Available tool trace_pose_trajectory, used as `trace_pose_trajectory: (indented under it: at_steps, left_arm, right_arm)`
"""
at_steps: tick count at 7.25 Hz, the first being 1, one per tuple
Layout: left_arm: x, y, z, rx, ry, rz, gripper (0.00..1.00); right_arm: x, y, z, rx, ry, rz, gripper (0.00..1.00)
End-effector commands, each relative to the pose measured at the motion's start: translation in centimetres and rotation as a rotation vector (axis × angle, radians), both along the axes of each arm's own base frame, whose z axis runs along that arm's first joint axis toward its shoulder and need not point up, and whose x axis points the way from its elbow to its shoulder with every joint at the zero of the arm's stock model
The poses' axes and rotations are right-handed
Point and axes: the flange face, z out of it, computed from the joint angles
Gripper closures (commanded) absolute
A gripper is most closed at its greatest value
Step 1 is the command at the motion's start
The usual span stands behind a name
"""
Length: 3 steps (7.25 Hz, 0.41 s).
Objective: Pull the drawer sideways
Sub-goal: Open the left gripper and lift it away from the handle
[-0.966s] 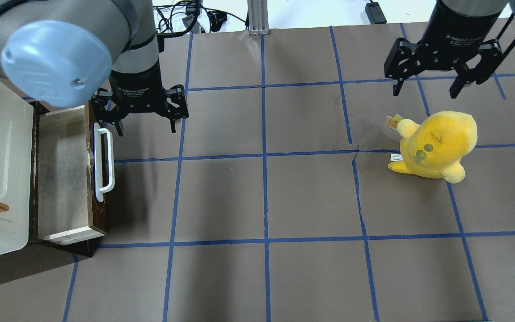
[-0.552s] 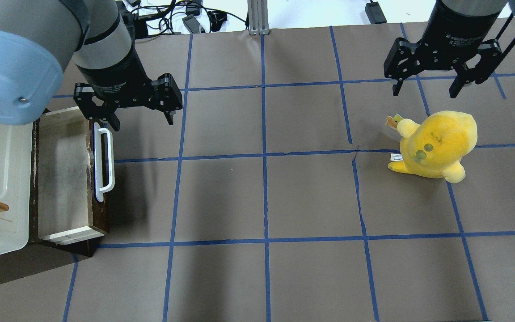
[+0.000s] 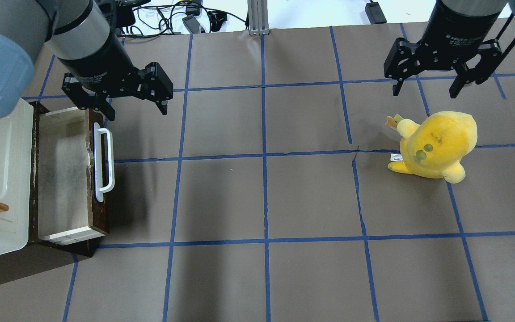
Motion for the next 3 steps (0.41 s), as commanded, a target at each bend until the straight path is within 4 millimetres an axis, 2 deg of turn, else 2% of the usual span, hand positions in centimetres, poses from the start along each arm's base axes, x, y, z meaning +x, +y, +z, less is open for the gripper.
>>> trace_pose_trajectory:
  at_steps: [1,3]
  left_arm:
    - [0.18,-0.01,0.11,-0.002,0.004,-0.003,0.00]
    - [0.14,0.13,0.18,-0.004,0.001,-0.001,0.00]
  right_arm:
    - [-0.05,-0.01,0.00,0.000,0.000,-0.001,0.00]
    - [-0.05,-0.01,0.00,0.000,0.000,-0.001,0.00]
